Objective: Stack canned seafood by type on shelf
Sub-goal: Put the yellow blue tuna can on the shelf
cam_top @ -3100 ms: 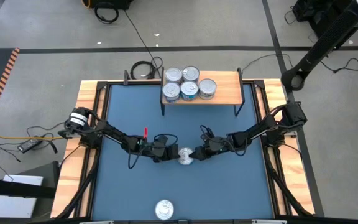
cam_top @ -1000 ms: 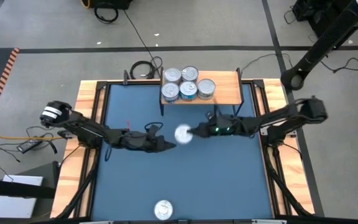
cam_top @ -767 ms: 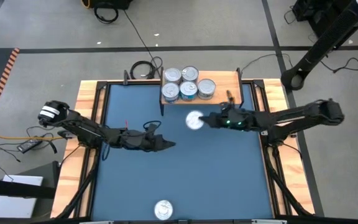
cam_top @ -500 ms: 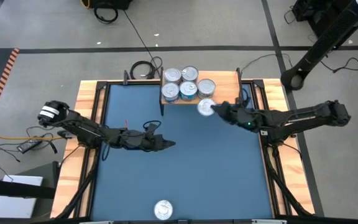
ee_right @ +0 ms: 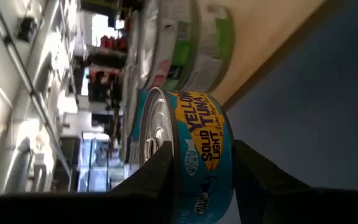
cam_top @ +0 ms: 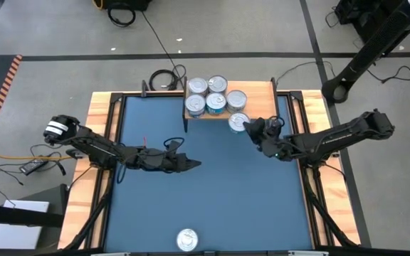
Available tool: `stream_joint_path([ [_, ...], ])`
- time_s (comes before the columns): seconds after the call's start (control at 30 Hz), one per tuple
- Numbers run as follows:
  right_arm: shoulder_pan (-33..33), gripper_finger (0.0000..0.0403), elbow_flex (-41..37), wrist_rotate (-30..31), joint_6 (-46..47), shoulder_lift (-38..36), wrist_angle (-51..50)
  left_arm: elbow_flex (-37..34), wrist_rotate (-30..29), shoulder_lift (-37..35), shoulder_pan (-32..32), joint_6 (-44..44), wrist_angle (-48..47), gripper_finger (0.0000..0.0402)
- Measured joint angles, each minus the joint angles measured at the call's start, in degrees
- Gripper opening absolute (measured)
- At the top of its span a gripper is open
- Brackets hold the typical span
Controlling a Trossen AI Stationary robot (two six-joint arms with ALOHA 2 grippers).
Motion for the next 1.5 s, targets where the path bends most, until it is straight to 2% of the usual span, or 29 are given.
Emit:
stream_joint_path([
  [0.13,-0.2,0.0114,0.0,1.8,4.4,1.9,-0.1,0.0,0.0,0.0,0.0,-0.1,0.5,0.0007],
  [0.47,-4.1,0.0114,0.0,-0.6,4.1,3.7,0.2,0.0,-0.4,0.0,0.0,-0.2,0.4,0.0007],
  [1.0,-10.5,0.0114,0.0,-4.9,0.4,4.1,0.3,0.1,-0.4,0.0,0.0,0.1,0.3,0.0007],
  [1.5,-16.0,0.0114,0.0,-9.8,-6.2,4.1,5.3,0.1,-0.4,0.0,0.0,0.2,0.3,0.0007],
])
